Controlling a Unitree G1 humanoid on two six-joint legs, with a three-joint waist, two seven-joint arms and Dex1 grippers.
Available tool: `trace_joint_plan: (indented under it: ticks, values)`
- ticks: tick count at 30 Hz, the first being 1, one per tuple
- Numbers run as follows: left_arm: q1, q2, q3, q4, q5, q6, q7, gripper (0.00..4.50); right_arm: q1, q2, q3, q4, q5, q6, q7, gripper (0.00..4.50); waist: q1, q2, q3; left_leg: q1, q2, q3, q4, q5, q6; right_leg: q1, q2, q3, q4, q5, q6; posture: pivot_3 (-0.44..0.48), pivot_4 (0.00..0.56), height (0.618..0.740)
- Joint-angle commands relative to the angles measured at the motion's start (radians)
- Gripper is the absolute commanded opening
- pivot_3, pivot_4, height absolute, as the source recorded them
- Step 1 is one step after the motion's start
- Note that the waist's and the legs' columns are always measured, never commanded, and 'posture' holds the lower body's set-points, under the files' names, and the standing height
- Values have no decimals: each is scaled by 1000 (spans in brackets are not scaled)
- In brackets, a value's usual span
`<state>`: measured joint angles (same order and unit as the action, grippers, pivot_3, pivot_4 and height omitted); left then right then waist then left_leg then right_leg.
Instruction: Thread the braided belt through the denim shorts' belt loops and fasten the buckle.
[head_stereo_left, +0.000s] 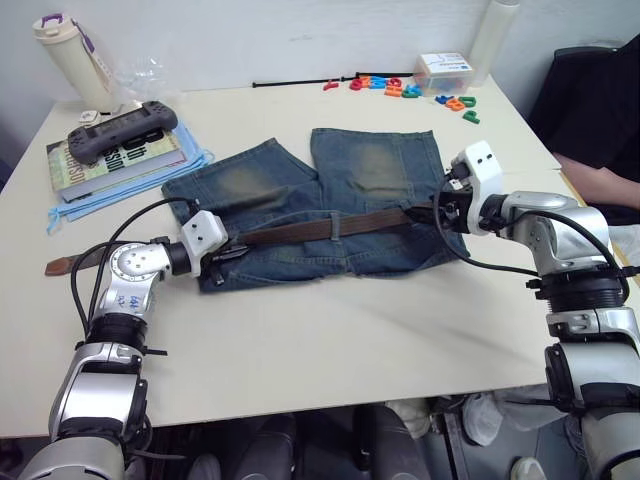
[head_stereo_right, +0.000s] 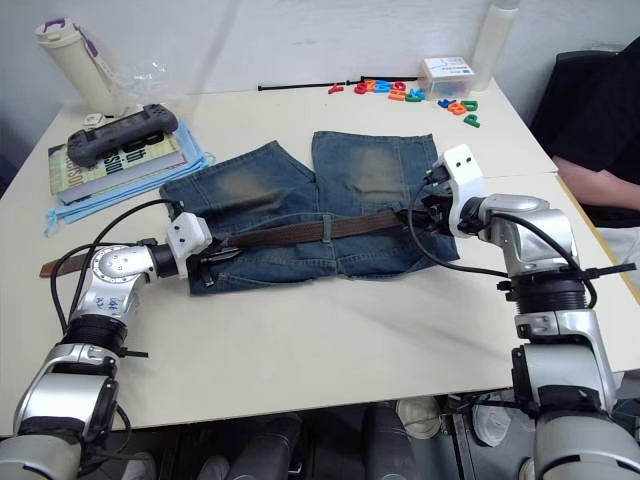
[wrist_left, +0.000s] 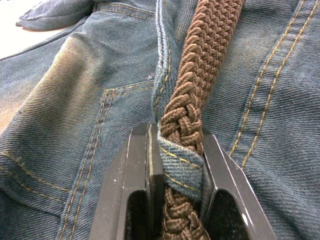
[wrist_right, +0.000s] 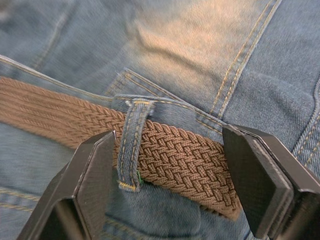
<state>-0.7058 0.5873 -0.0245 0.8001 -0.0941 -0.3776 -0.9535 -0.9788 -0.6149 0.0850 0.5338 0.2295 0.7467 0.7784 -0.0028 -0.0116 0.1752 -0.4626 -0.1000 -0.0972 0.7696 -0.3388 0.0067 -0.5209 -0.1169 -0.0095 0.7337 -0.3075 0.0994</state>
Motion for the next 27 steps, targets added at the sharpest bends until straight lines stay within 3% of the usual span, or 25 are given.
trace_joint_plan:
  ticks: [1,3,5,8,11,13,21,27]
  values:
    - [6,-10,7,-33,-5,4,-5,667,-78,10,25,136,-42,-57,62,3745,0,0,0,0,0,0,0,0,0,0,0,0,0,0,0,0,150,657]
    - [8,-13,9,-36,-4,6,-5,667,-94,16,39,176,-54,-73,100,3745,1,0,0,0,0,0,0,0,0,0,0,0,0,0,0,0,150,657]
    - [5,-14,11,-34,-2,7,-5,667,-100,22,43,194,-60,-86,135,3226,1,0,0,0,0,0,0,0,0,0,0,0,0,0,0,0,150,657]
    - [-4,-13,13,-19,1,6,-4,667,-100,26,54,193,-72,-93,187,2137,0,0,0,0,-1,0,0,0,0,0,-1,0,0,0,0,0,150,657]
    - [-11,-14,13,-8,5,2,-1,667,-100,29,65,196,-90,-104,214,698,-1,0,0,0,-1,0,0,0,0,0,-1,0,1,0,0,0,150,657]
    - [-14,-16,13,-4,7,1,0,667,-98,29,72,197,-101,-112,222,73,-1,0,0,0,-1,0,1,0,0,0,-1,0,1,0,0,0,150,657]
    - [-28,-24,16,16,24,-28,29,667,-85,20,39,148,-111,-150,207,73,1,0,0,0,-1,0,1,0,0,0,-1,0,2,0,0,0,150,657]
    - [7,-3,71,-39,-21,-96,46,667,96,-70,-7,-263,-21,-68,288,73,3,0,0,-1,-1,0,2,0,0,-2,-1,0,3,0,0,0,150,657]
